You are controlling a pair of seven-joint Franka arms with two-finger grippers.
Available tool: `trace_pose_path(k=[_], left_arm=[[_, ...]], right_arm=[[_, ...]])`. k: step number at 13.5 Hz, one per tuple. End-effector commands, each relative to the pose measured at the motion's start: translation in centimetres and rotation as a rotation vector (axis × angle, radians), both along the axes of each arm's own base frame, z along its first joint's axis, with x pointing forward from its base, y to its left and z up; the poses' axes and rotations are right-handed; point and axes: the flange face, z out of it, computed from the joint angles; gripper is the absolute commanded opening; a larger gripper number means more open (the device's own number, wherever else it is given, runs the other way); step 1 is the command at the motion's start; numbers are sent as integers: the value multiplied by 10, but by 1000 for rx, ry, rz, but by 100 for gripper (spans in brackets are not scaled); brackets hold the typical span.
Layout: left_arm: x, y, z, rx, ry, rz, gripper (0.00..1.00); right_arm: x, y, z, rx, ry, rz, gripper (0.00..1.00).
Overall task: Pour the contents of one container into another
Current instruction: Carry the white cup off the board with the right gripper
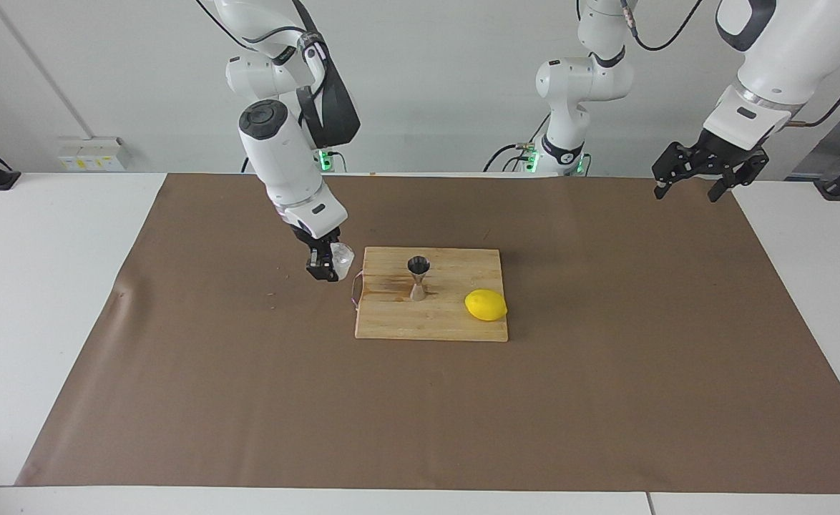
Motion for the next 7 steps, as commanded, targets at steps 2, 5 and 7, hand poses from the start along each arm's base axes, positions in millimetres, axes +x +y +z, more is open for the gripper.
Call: trace_pose_path(k=[2,5,7], left_arm=[[-1,-4,-2,3,1,-2,100],[0,-5,-3,3,-1,-8,100],[0,-6,-4,2,-2,-12,100]], right_arm=[[-10,-26,-7,67,22,14,10],[-6,-66,-13,100,23,7,10],[-6,-96,-25,143,29,2,10]])
